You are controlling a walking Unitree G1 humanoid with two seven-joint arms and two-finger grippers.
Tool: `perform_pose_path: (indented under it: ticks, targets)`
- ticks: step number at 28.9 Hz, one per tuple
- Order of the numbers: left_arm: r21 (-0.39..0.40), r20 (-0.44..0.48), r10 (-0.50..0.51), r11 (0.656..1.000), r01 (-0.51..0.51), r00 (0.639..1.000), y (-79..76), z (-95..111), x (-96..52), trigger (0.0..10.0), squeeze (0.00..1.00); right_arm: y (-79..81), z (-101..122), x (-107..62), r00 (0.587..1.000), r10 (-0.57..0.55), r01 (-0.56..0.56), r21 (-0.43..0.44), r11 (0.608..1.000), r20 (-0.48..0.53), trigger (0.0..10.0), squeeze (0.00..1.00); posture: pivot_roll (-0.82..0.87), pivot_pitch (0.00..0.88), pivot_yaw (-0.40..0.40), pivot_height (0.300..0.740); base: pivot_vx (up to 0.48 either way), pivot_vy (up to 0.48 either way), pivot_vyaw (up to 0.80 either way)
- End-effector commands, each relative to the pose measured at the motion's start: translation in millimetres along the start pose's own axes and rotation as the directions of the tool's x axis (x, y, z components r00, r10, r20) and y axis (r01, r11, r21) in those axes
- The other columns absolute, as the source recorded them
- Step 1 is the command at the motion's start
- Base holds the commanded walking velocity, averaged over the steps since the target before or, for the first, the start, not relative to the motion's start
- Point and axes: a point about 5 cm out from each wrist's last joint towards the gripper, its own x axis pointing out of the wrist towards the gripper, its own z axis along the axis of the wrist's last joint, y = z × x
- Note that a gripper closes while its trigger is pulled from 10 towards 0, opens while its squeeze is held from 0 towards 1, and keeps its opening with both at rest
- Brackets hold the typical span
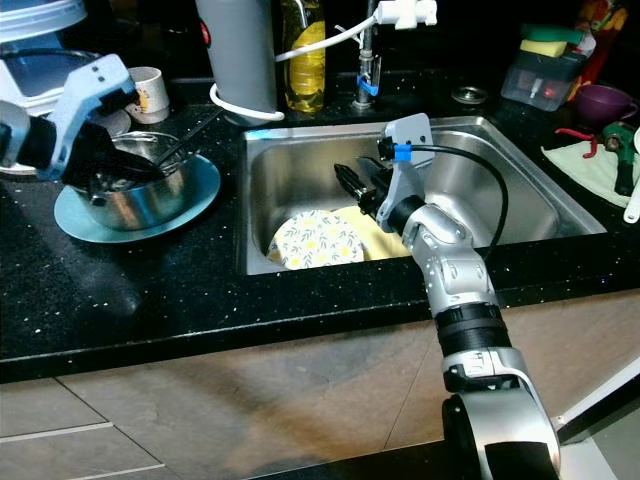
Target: Kitchen organization
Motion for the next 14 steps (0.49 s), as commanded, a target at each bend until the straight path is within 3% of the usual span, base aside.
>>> perform_pose_path:
  ticks: [1, 5, 6, 7, 8, 9, 10, 11, 12, 13, 14]
  targets:
    - [0.006, 0.003, 0.001, 1.0, -0.001, 1.0, 2.9, 4, -17.5, 0.0, 0.0, -0.4, 2, -1.1, 1.0, 0.004, -0.004, -0.007, 1.0, 0.009, 10.0, 0.0, 0.06, 0.215, 0.007, 0.74, 0.0, 0.0, 0.0]
    - [0.018, 0.018, 0.021, 1.0, -0.021, 1.0, 4.9, 8, -27.2, 0.0, 0.0, -0.6, 2, -0.8, 1.0, 0.005, -0.005, -0.005, 1.0, 0.01, 10.0, 0.0, 0.06, 0.217, 0.0, 0.74, 0.0, 0.0, 0.0]
    - [0.023, 0.044, 0.053, 0.998, -0.054, 0.998, 6.6, 11, -29.2, 0.0, 0.0, -0.6, 2, -0.5, 1.0, 0.005, -0.005, -0.003, 1.0, 0.011, 10.0, 0.0, 0.06, 0.217, 0.0, 0.74, 0.0, 0.0, 0.0]
    - [0.005, 0.116, 0.147, 0.989, -0.148, 0.982, 11.4, 20, -30.4, 0.0, 0.0, -0.5, 3, -0.1, 1.0, 0.004, -0.004, 0.001, 1.0, 0.014, 10.0, 0.0, 0.06, 0.219, 0.001, 0.74, 0.0, 0.0, 0.0]
    - [-0.024, 0.176, 0.23, 0.973, -0.229, 0.957, 15.5, 26, -31.7, 0.0, 0.0, -0.4, 3, 0.3, 1.0, 0.003, -0.003, 0.005, 1.0, 0.016, 10.0, 0.0, 0.06, 0.219, 0.001, 0.74, 0.0, 0.0, 0.0]
    - [-0.074, 0.242, 0.338, 0.941, -0.33, 0.909, 20.9, 34, -33.9, 0.0, 0.0, -0.4, 4, 0.6, 1.0, 0.0, 0.0, 0.009, 1.0, 0.021, 10.0, 0.0, 0.06, 0.22, 0.0, 0.74, 0.0, 0.0, 0.0]
    - [-0.113, 0.277, 0.403, 0.915, -0.387, 0.872, 24.1, 38, -35.5, 0.0, 0.0, -0.6, 4, 0.7, 1.0, -0.003, 0.002, 0.012, 1.0, 0.025, 10.0, 0.0, 0.06, 0.221, 0.0, 0.74, 0.0, 0.0, 0.0]
    - [-0.113, 0.277, 0.403, 0.915, -0.387, 0.872, 24.1, 38, -35.5, 0.0, 0.0, -0.6, 4, 0.7, 1.0, -0.003, 0.002, 0.012, 1.0, 0.025, 10.0, 0.0, 0.06, 0.221, 0.0, 0.74, 0.0, 0.0, 0.0]
    - [-0.153, 0.308, 0.47, 0.883, -0.444, 0.827, 27.4, 41, -38.2, 0.5, 0.0, -0.7, 5, 0.7, 1.0, -0.006, 0.006, 0.017, 1.0, 0.031, 10.0, 0.0, 0.06, 0.22, -0.001, 0.74, 0.0, 0.0, 0.0]
    - [-0.224, 0.341, 0.569, 0.823, -0.523, 0.748, 32.0, 42, -39.7, 1.3, 0.0, -1.0, 6, 0.4, 0.999, -0.018, 0.017, 0.032, 0.999, 0.043, 10.0, 0.0, 0.06, 0.222, -0.004, 0.74, 0.0, 0.0, 0.0]
    - [-0.252, 0.333, 0.615, 0.789, -0.561, 0.715, 33.9, 38, -38.7, 10.0, 0.06, -0.7, 6, 0.0, 0.999, -0.025, 0.023, 0.045, 0.999, 0.048, 10.0, 0.0, 0.06, 0.222, -0.004, 0.74, 0.0, 0.0, 0.0]
